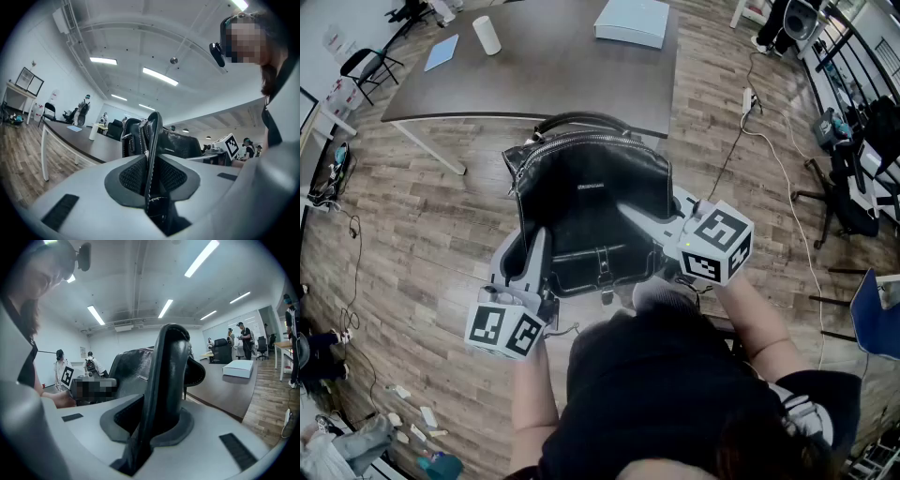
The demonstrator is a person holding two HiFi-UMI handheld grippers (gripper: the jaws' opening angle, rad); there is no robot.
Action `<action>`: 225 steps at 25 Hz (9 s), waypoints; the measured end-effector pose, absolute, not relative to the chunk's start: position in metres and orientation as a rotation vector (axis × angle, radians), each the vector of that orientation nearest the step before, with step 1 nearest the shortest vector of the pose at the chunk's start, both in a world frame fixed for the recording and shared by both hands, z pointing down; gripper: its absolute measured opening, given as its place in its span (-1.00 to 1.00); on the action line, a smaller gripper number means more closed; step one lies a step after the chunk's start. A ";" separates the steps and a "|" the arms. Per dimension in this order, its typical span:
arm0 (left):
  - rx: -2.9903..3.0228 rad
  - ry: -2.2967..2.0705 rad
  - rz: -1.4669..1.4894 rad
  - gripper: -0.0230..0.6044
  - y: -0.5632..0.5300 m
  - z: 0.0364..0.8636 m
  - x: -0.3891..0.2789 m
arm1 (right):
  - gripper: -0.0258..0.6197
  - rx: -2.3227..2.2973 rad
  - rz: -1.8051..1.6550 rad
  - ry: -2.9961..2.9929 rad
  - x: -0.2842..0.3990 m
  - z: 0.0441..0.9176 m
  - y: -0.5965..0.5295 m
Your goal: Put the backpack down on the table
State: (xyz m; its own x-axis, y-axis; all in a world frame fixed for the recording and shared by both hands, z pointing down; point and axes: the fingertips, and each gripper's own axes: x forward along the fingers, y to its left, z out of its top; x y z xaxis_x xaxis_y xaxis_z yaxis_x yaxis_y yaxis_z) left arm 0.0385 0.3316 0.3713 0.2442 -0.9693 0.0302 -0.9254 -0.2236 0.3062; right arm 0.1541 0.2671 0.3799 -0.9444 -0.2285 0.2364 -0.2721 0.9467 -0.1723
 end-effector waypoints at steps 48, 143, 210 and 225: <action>2.078 -2.035 -0.014 -0.62 0.236 0.364 0.080 | -0.71 0.188 0.559 -2.880 0.189 0.381 0.163; 2.410 -1.569 0.236 -0.58 -0.304 0.378 -0.305 | -0.73 0.799 0.924 -2.786 -0.175 0.399 -0.320; 2.286 -1.792 0.299 -0.10 -0.317 0.414 -0.320 | -0.34 1.085 0.936 -2.645 -0.116 0.442 -0.317; 2.287 -1.749 0.237 -0.33 -0.296 0.404 -0.296 | -0.51 1.188 0.846 -2.666 -0.085 0.430 -0.318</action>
State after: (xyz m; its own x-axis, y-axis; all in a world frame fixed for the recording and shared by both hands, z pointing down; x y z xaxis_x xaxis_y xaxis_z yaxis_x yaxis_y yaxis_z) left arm -0.2961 -0.2961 0.4044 0.2657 -0.9228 0.2789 -0.9638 -0.2471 0.1003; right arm -0.0849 -0.3176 0.4299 -0.6899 -0.6553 0.3075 -0.7127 0.5407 -0.4468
